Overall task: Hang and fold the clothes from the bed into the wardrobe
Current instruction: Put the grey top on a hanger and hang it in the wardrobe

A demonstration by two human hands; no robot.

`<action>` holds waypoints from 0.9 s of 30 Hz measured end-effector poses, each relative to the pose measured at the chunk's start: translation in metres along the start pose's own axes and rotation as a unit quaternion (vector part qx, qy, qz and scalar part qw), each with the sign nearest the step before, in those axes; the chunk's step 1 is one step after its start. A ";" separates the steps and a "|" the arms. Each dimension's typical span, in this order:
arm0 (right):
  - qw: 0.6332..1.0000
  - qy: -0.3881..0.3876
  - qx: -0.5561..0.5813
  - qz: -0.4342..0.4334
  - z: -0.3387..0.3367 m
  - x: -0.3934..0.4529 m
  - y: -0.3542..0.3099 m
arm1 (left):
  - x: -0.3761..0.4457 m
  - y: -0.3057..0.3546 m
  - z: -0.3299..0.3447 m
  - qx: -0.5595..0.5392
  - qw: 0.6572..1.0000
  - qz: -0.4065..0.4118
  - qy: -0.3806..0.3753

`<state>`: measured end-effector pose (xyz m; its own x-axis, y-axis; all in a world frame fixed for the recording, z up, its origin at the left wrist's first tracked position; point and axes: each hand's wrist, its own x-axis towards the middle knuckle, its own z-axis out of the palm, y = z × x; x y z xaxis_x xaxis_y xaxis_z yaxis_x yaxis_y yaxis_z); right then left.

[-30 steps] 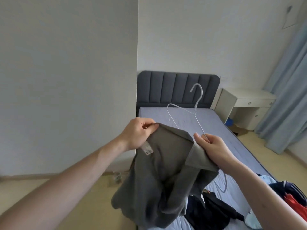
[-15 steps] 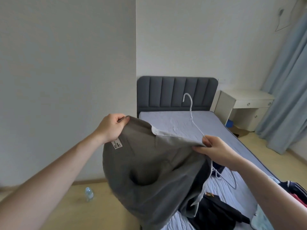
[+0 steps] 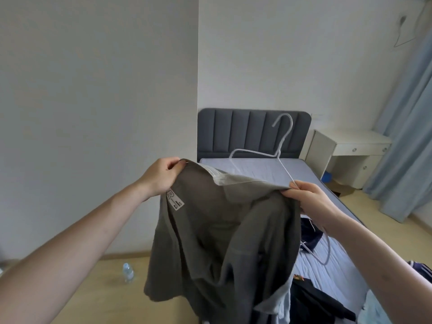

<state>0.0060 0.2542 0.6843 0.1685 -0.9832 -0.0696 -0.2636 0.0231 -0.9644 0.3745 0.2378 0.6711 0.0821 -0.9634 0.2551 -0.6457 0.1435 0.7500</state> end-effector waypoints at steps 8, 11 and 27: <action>1.000 -0.015 0.023 -0.009 0.019 -0.018 0.003 | 0.002 -0.002 0.009 0.078 0.997 0.010 0.002; 0.996 0.018 0.090 -0.004 0.033 -0.015 -0.001 | -0.006 0.003 0.018 0.112 0.993 -0.006 0.026; 0.937 0.165 0.306 0.034 0.049 0.020 -0.023 | -0.114 -0.005 0.131 0.077 0.970 -0.097 -0.208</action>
<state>0.0618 0.2430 0.6928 -0.1577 -0.9760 -0.1498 0.3473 0.0872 -0.9337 0.2690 0.3174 0.5585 -0.0792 -0.9815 -0.1745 -0.7575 -0.0545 0.6505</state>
